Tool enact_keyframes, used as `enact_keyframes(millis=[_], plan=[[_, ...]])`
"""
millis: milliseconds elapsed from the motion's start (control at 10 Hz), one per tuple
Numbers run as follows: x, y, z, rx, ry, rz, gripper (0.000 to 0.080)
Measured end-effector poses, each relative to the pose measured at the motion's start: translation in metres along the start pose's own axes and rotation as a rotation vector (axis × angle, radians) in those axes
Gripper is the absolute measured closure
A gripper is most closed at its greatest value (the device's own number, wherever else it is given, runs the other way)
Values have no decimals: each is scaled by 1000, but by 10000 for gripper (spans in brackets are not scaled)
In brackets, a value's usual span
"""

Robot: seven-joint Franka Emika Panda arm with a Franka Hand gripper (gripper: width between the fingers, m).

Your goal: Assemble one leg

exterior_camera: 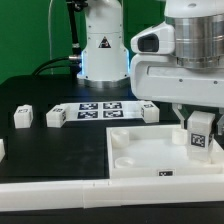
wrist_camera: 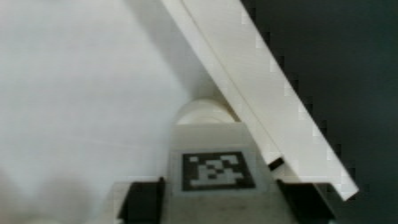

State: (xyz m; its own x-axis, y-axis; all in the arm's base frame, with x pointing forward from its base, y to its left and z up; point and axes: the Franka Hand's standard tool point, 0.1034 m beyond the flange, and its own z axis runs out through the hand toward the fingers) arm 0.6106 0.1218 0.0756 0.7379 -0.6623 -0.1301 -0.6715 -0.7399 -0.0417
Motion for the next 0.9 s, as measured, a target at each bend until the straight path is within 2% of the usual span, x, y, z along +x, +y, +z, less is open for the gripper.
enact_keyframes(millis=[400,600,700,800,900], plan=[[-12,-8,2,5,-13,450,503],[-14,-10,3,9,-22,513,503],[-14,-10,3,9,-22,485,421],[-14,-10,3,10,-22,439,269],[-14,-10,3,11,-21,408,186]])
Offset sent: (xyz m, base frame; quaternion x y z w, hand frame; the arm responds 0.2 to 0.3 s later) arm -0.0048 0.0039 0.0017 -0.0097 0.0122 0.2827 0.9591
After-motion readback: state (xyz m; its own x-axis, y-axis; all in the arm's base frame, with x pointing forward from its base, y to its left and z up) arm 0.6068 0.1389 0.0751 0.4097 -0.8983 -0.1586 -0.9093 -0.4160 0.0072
